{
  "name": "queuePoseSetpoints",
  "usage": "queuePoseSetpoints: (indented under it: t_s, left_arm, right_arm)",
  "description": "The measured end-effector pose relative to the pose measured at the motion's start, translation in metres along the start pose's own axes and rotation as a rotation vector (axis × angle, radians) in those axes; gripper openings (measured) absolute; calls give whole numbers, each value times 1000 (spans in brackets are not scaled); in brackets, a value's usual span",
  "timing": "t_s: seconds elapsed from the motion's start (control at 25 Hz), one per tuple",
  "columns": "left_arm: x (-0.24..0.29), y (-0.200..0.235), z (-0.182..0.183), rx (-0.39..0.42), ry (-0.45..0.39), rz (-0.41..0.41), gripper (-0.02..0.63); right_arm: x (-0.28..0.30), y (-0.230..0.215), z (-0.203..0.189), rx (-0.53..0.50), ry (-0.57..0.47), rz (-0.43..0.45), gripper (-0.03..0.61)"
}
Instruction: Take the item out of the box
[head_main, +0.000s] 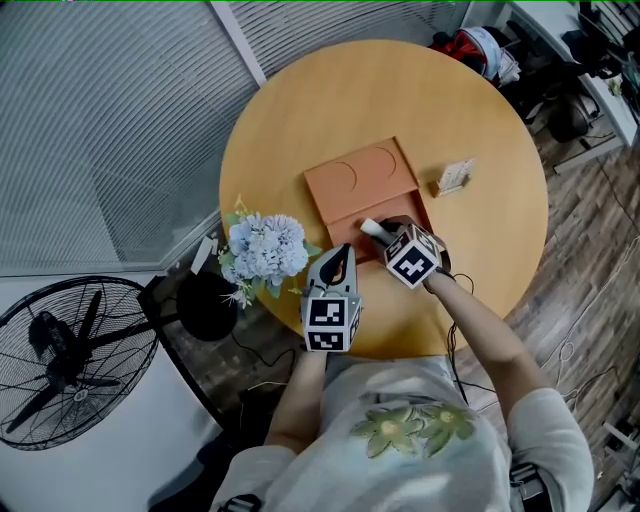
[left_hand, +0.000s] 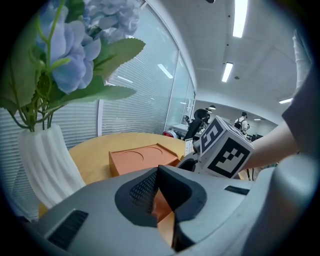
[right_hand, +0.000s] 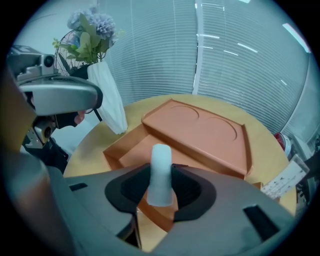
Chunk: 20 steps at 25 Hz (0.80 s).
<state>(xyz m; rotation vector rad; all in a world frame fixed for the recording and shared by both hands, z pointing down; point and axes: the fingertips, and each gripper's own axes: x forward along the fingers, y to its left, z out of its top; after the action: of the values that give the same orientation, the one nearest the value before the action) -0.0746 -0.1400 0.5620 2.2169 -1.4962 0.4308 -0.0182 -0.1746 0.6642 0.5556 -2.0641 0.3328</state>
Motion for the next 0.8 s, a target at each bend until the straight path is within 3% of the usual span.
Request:
queuePoseSetpoints:
  t_s: [0.8]
  left_arm:
    - [-14, -14, 7, 16, -22, 3, 0]
  right_arm:
    - [-50, 13, 21, 54, -145, 29, 141]
